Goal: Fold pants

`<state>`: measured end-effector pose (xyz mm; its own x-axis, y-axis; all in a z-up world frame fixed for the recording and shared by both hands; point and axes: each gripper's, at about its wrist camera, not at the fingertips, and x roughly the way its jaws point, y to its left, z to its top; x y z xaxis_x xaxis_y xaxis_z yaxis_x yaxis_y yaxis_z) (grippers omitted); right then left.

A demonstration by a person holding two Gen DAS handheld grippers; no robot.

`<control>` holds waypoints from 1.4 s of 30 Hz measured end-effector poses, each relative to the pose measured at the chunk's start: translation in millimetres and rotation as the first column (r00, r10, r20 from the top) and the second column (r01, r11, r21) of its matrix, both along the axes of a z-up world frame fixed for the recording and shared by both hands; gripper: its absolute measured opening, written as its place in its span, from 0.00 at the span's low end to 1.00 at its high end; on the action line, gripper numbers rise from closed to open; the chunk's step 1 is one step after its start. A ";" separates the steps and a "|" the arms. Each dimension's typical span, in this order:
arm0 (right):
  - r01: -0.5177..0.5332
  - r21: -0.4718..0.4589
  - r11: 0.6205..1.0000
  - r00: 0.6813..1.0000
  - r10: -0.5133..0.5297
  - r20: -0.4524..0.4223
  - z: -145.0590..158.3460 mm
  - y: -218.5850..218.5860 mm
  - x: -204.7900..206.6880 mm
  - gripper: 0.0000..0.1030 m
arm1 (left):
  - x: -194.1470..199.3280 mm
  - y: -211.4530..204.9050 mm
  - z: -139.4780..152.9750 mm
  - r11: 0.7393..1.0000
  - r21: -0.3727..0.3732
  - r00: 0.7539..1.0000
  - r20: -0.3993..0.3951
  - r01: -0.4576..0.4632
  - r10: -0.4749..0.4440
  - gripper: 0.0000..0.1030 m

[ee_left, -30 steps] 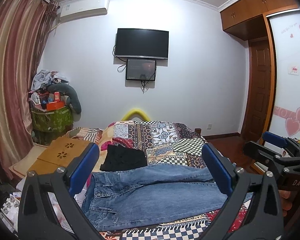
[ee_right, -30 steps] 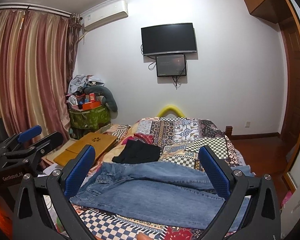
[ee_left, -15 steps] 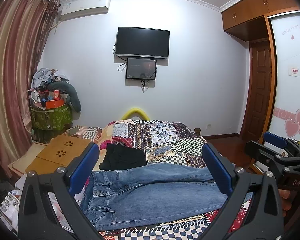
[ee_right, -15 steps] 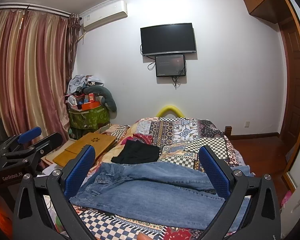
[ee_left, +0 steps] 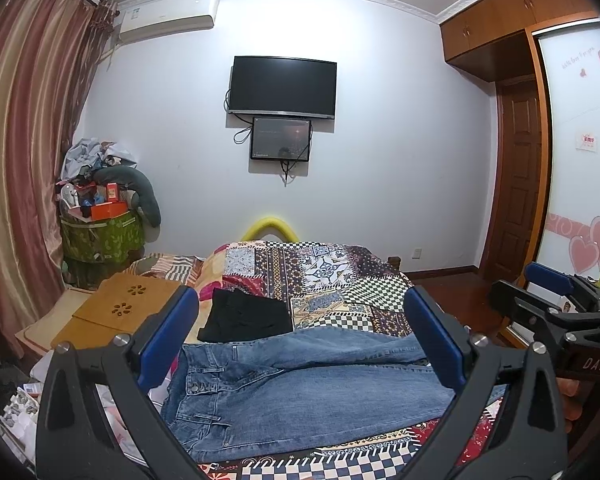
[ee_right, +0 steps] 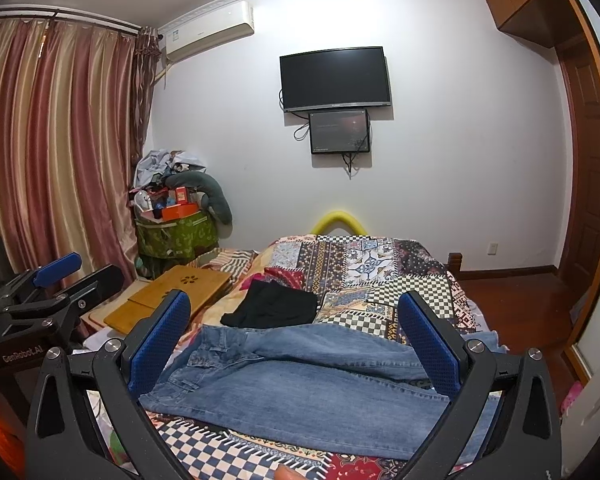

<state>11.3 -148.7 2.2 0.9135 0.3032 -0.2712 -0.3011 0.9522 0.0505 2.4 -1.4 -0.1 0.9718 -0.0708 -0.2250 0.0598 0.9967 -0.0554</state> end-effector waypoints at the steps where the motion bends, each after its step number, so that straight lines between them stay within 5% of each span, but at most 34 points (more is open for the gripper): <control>1: 0.000 0.001 1.000 1.000 0.000 0.000 -0.3 -0.2 0.2 1.00 | -0.2 -0.1 -0.2 1.000 0.000 1.000 0.000 0.000 0.000 1.00; 14: 0.008 -0.032 0.999 1.000 -0.008 -0.002 -2.4 5.2 9.4 1.00 | 15.9 3.8 -5.7 1.000 -0.011 1.000 -0.028 0.005 -0.005 1.00; 27: 0.005 -0.089 0.996 0.994 -0.015 -0.112 -35.2 5.4 91.1 1.00 | 141.6 34.5 -40.0 0.995 0.082 0.977 -0.197 -0.061 0.076 1.00; 36: -0.027 -0.092 0.995 0.963 0.001 -0.268 -91.4 -8.6 177.7 1.00 | 249.6 84.9 -98.1 0.988 0.117 0.914 -0.380 -0.102 0.139 0.95; 42: -0.036 -0.171 0.985 0.919 -0.034 -0.393 -131.3 -17.2 240.3 0.99 | 316.7 132.7 -152.9 0.978 0.150 0.832 -0.516 -0.147 0.204 0.78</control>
<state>251.6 -165.9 -129.1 0.7221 0.2205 -0.6557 -0.2916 0.9566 0.0006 319.1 131.3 -153.1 0.6987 0.1404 -0.7015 -0.1268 0.9893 0.0718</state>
